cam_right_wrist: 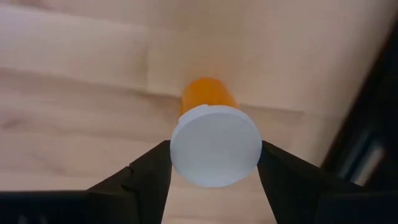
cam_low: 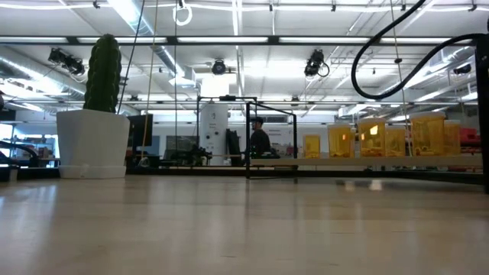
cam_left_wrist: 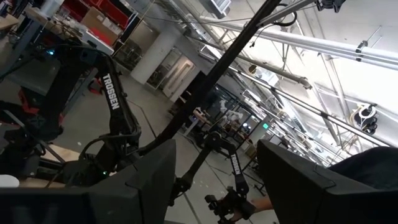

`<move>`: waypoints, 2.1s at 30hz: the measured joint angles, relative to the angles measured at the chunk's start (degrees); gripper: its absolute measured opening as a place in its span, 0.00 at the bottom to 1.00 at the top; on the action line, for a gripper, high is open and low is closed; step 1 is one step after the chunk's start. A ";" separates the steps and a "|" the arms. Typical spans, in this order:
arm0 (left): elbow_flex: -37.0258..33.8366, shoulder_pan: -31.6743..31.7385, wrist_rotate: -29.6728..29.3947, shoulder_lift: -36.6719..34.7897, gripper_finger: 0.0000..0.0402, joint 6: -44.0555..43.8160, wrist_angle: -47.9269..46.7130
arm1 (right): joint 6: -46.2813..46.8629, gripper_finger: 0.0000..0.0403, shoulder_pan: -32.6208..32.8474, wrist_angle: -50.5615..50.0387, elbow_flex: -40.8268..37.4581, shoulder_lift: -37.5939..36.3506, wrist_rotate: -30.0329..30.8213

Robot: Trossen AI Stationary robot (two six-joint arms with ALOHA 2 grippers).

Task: Pick and place medicine bottles onto shelf by color
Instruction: Put the orange pill bottle on the shelf aligned with the left orange pill bottle

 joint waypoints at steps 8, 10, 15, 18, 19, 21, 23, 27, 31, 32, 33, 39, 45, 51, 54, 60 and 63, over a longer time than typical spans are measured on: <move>0.00 0.02 0.00 0.00 0.57 -0.06 0.02 | -0.06 0.57 -0.06 3.09 4.47 0.07 3.02; 0.00 0.02 0.02 0.00 0.57 -0.22 0.02 | -0.38 0.57 -0.21 2.51 6.82 0.07 4.57; 0.00 0.01 0.02 0.00 0.57 -0.26 0.01 | -7.91 0.57 -2.74 1.34 12.70 0.07 7.80; 0.00 0.00 0.03 0.00 0.57 -0.24 0.00 | -14.58 0.57 -5.91 0.91 15.80 0.07 10.47; 0.00 0.00 0.09 0.00 0.57 -0.24 0.02 | -16.85 0.57 -7.25 0.68 16.71 0.06 11.28; 0.00 0.02 0.61 0.00 0.58 -0.28 0.02 | -21.68 0.57 -10.74 0.56 18.13 0.04 12.55; 0.00 0.01 1.05 0.00 0.57 -0.39 0.03 | -27.29 0.57 -14.79 0.40 19.69 0.04 13.35; 0.00 -0.44 1.29 0.00 0.58 -0.39 0.02 | -42.12 0.57 -23.70 0.42 24.34 1.63 13.75; 0.00 -1.40 1.33 -0.11 0.58 -0.17 0.04 | -56.44 0.57 -32.45 -2.29 30.89 5.15 13.97; 0.00 -1.72 1.32 -0.13 0.58 -0.19 0.15 | -59.99 0.57 -34.37 -4.17 32.80 6.40 13.98; 0.00 -2.00 1.33 -0.13 0.58 -0.29 0.13 | -63.76 0.57 -36.41 -5.86 34.76 7.85 13.92; 0.00 -3.74 1.33 -0.13 0.57 -0.46 0.07 | -83.03 0.57 -47.60 -13.57 46.30 17.15 10.95; 0.00 -5.30 0.55 -0.13 0.57 -1.90 0.07 | -96.40 0.57 -57.03 -20.93 53.73 23.78 10.90; 0.00 -5.75 -3.61 -0.13 0.55 -1.64 0.07 | -103.87 0.57 -64.12 -21.39 54.44 27.74 8.56; 0.00 -5.70 -5.12 -0.13 0.54 -1.61 0.08 | -107.34 0.57 -65.17 -21.37 54.38 29.69 8.69; 0.00 -5.75 -6.57 -0.13 0.51 -1.64 0.07 | -110.59 0.57 -65.33 -19.42 54.34 32.58 8.85; 0.00 -5.73 -7.44 -0.13 0.51 -1.77 0.04 | -111.58 0.57 -65.94 -18.78 54.29 33.01 8.90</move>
